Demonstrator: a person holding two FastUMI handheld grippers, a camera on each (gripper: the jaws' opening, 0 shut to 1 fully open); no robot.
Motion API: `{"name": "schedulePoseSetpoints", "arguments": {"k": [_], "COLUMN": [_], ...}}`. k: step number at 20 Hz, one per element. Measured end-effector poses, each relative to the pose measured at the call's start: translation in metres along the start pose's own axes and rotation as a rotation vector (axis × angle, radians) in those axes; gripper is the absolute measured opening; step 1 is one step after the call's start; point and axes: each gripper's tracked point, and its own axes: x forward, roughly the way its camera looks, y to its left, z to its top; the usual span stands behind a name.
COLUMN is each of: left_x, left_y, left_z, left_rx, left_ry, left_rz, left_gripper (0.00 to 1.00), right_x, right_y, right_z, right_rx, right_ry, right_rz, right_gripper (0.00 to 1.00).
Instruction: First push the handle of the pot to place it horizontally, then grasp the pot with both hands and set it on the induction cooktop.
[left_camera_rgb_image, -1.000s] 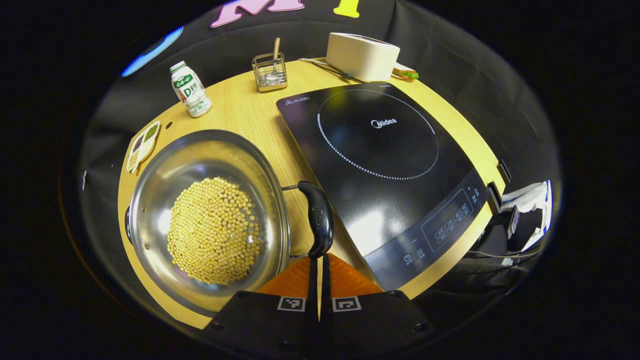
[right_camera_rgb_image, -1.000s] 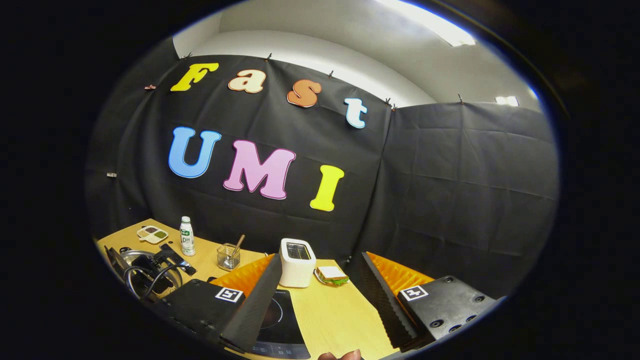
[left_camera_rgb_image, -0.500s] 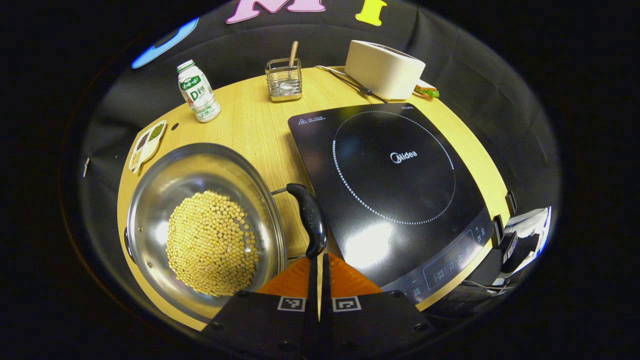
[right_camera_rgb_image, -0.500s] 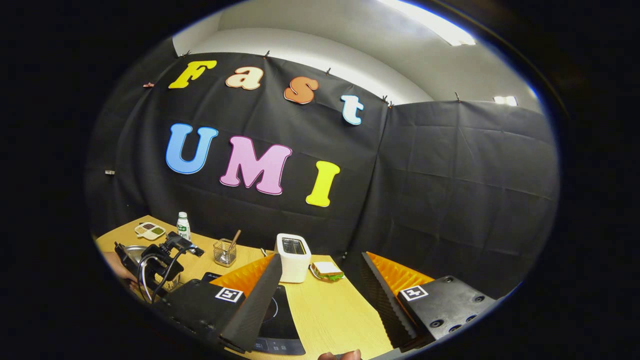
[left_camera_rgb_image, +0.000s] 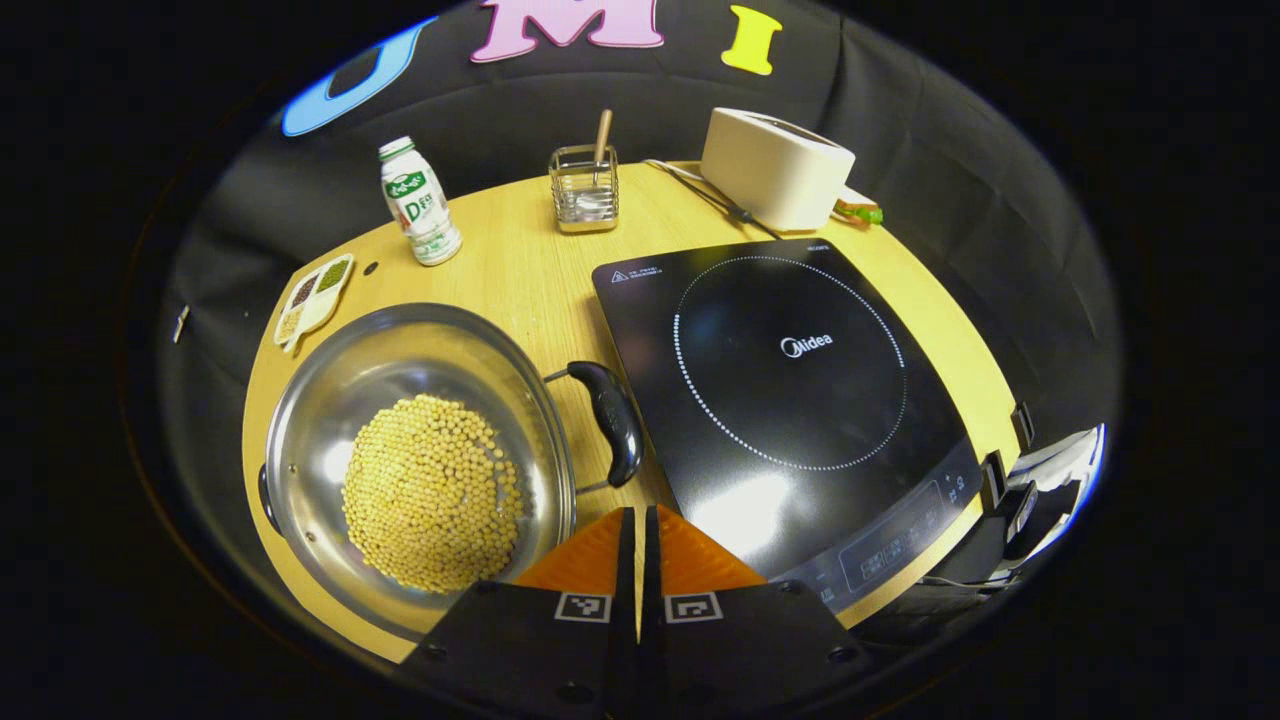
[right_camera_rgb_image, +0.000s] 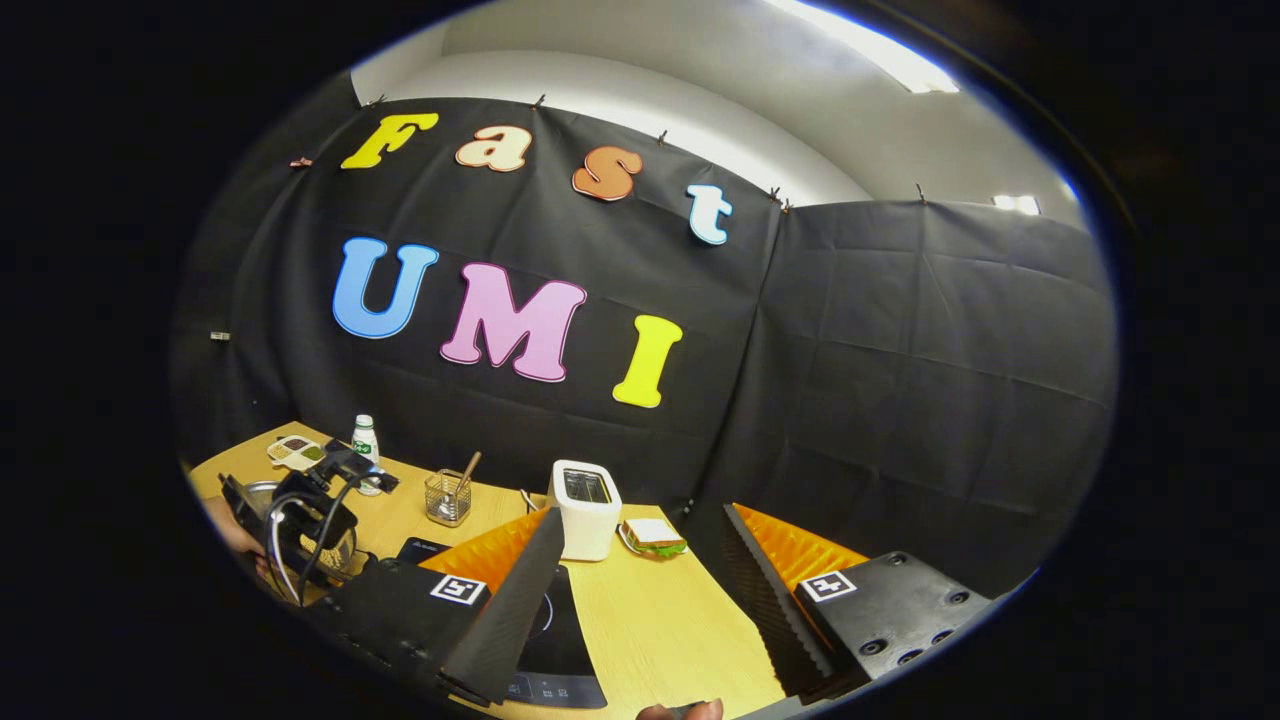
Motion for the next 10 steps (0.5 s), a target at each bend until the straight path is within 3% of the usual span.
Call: {"name": "schedulePoseSetpoints", "arguments": {"k": [4, 9, 10], "left_x": [-0.043, -0.098, -0.105], "left_y": [0.005, 0.050, 0.068], "left_z": [0.008, 0.028, 0.029], "left_rx": [-0.019, -0.157, -0.190], "left_ry": [-0.171, -0.368, -0.398], "left_rz": [-0.012, 0.028, 0.055], "left_gripper": [0.09, 0.88, 0.92], "right_x": [0.007, 0.014, 0.014], "right_y": [0.030, 0.096, 0.112], "right_z": [-0.002, -0.003, -0.008], "right_rx": [0.018, 0.028, 0.044], "right_ry": [0.023, 0.041, 0.063], "right_rz": [0.071, 0.223, 0.265], "right_gripper": [0.98, 0.98, 0.98]}}
